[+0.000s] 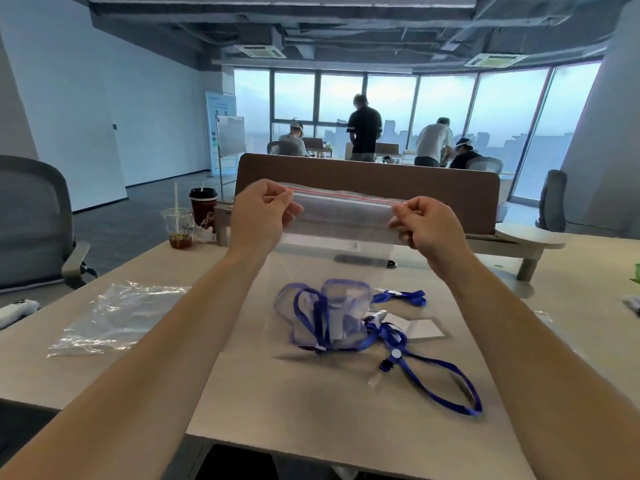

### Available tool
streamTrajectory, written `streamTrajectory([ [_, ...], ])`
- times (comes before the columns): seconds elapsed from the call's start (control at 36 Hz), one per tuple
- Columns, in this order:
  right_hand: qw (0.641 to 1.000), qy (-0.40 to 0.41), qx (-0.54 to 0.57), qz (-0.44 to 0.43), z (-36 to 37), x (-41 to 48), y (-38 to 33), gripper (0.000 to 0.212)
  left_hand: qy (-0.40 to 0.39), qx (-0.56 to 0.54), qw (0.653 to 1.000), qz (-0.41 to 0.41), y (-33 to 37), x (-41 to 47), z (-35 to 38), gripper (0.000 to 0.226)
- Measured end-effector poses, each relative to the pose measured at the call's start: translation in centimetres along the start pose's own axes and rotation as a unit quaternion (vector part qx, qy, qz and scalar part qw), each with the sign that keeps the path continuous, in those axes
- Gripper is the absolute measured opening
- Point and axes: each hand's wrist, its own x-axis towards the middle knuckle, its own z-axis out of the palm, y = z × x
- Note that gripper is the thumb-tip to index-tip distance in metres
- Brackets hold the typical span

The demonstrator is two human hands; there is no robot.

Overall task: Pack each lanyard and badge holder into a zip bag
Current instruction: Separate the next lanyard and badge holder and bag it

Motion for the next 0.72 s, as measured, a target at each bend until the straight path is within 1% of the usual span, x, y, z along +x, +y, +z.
streamTrajectory([
  [0.06,1.000,0.018,-0.020,-0.010,-1.6,-0.5,-0.5,0.015,-0.017,0.012,1.000,0.022,0.9,-0.4,1.4,0.012],
  [0.17,0.998,0.062,0.007,0.001,-5.2,-1.6,-1.5,0.017,-0.043,0.065,0.995,0.063,2.6,-1.2,4.6,0.018],
  [0.25,0.995,0.103,0.002,0.010,-8.3,-2.3,-2.1,0.013,-0.068,0.090,0.990,0.082,3.9,-1.9,7.1,0.027],
  [0.31,0.991,0.132,-0.005,0.010,-10.5,-2.5,-2.2,0.011,-0.082,0.106,0.987,0.090,4.9,-2.6,9.0,0.028],
  [0.39,0.987,0.161,-0.027,0.006,-14.0,-2.9,-1.8,0.011,-0.109,0.074,0.987,0.087,6.0,-3.9,12.0,0.021],
  [0.47,0.981,0.191,-0.041,0.003,-17.6,-3.2,-0.8,0.014,-0.138,0.048,0.986,0.077,6.6,-5.2,15.3,0.020],
  [0.58,0.969,0.235,-0.068,0.023,-21.8,-3.8,0.9,0.012,-0.179,0.011,0.982,0.051,6.5,-7.0,20.0,0.019],
  [0.72,0.958,0.261,-0.105,0.051,-25.7,-3.9,4.0,0.014,-0.210,-0.037,0.977,0.011,5.7,-8.8,25.8,0.019],
])
